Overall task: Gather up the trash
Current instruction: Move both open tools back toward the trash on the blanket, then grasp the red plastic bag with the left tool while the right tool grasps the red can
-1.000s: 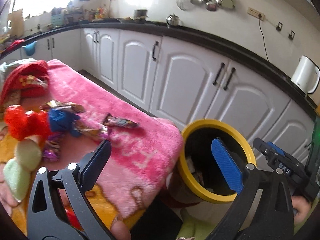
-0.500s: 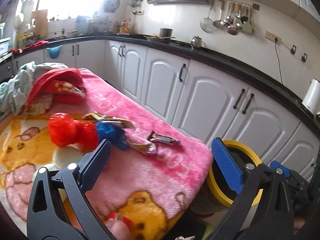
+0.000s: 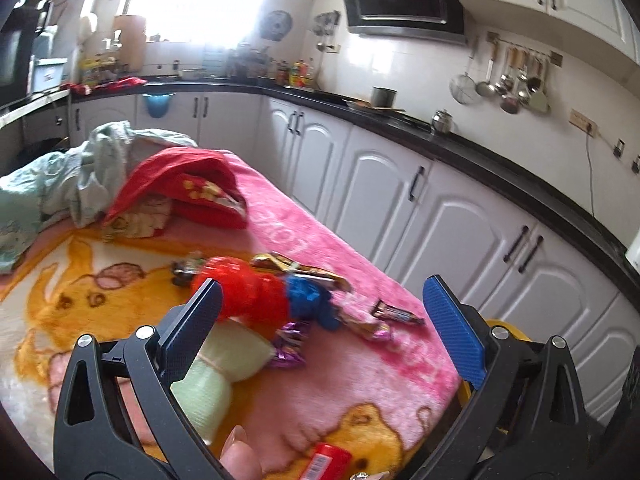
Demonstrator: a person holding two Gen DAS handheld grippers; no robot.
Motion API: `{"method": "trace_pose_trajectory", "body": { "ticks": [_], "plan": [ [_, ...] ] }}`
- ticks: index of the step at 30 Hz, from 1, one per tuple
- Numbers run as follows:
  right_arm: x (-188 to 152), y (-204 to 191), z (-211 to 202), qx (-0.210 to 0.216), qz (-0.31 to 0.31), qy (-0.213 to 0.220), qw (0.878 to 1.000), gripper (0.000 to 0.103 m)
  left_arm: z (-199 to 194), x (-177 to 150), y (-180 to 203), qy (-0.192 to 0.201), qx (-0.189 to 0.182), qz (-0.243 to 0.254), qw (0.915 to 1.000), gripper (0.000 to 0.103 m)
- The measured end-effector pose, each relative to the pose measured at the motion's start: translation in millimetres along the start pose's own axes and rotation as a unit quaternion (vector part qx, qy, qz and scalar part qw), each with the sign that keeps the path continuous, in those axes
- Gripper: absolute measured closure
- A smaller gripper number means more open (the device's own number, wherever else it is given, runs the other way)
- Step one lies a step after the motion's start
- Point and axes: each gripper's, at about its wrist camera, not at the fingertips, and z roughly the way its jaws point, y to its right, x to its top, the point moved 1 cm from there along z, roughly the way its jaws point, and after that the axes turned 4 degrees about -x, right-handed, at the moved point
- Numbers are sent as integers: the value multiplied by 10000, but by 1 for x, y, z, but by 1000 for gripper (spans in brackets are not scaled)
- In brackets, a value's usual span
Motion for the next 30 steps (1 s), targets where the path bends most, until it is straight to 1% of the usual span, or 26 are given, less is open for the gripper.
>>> {"method": "trace_pose_trajectory", "body": {
  "ticks": [6,11,15,18,20,23,26,28,29,30],
  "plan": [
    [-7,-38,12,292,-132,-342,9989,23,0,5,-26,56,182,-159,9997,11],
    [-16,-63,22,400,-228,-528,9975,22,10,5,-45,-59,307,-158,9994,11],
    [-22,-79,35,438,-286,-767,9957,21,22,3,-57,-225,369,-110,9990,11],
    [-29,-91,48,449,-390,-994,9933,21,34,1,-66,-427,429,-4,9982,11],
    [-34,-99,58,445,-471,-1203,9906,21,46,0,-72,-613,451,69,9971,11],
    [-43,-107,72,500,-518,-1505,9860,21,63,-3,-80,-907,413,28,9950,11],
    [-50,-110,86,478,-470,-1756,9822,21,75,-5,-82,-1054,376,82,9937,11],
    [-51,-110,93,479,-378,-1844,9810,21,81,-6,-82,-1100,338,169,9932,11],
    [-51,-110,94,483,-350,-1842,9811,22,84,-6,-82,-1104,334,187,9932,11],
    [-51,-111,95,478,-350,-1831,9813,25,86,-6,-82,-1114,331,185,9931,11]
  ]
}}
